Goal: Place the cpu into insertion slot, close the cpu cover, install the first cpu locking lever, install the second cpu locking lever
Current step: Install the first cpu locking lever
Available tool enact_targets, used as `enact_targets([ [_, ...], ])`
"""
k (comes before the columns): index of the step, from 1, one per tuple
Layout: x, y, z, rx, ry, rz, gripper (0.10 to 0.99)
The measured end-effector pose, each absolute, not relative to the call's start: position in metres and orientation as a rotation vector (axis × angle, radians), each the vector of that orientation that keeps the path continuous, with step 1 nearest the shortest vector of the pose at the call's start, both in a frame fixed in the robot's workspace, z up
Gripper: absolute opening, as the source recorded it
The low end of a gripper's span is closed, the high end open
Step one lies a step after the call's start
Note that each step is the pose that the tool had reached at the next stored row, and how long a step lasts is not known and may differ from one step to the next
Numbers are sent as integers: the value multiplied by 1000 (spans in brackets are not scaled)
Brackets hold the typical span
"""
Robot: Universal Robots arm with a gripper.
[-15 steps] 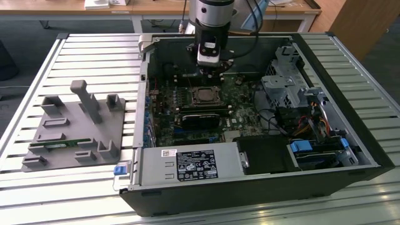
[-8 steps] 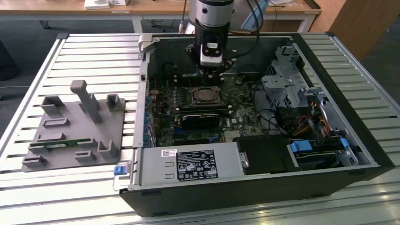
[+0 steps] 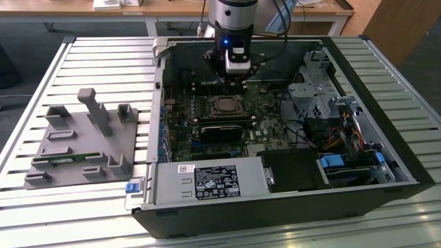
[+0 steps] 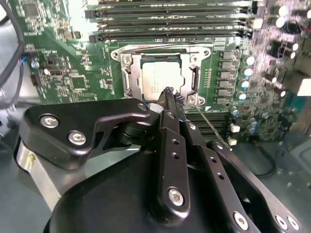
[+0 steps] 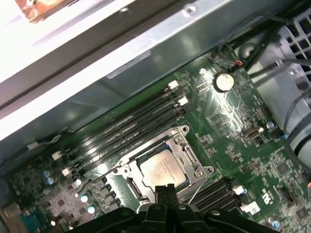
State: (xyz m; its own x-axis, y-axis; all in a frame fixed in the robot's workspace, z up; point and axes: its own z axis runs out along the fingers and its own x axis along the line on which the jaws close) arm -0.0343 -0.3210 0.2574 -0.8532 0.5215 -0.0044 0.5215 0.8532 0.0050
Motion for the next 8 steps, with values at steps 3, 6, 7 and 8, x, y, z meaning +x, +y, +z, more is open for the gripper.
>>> enact_targets([
  [3, -34, -321, 257, 766, 3041, 6, 118],
  [6, -34, -321, 257, 684, 3061, 7, 118],
  [7, -34, -321, 257, 659, 3066, 8, 118],
  [8, -34, -321, 257, 634, 3072, 11, 118],
])
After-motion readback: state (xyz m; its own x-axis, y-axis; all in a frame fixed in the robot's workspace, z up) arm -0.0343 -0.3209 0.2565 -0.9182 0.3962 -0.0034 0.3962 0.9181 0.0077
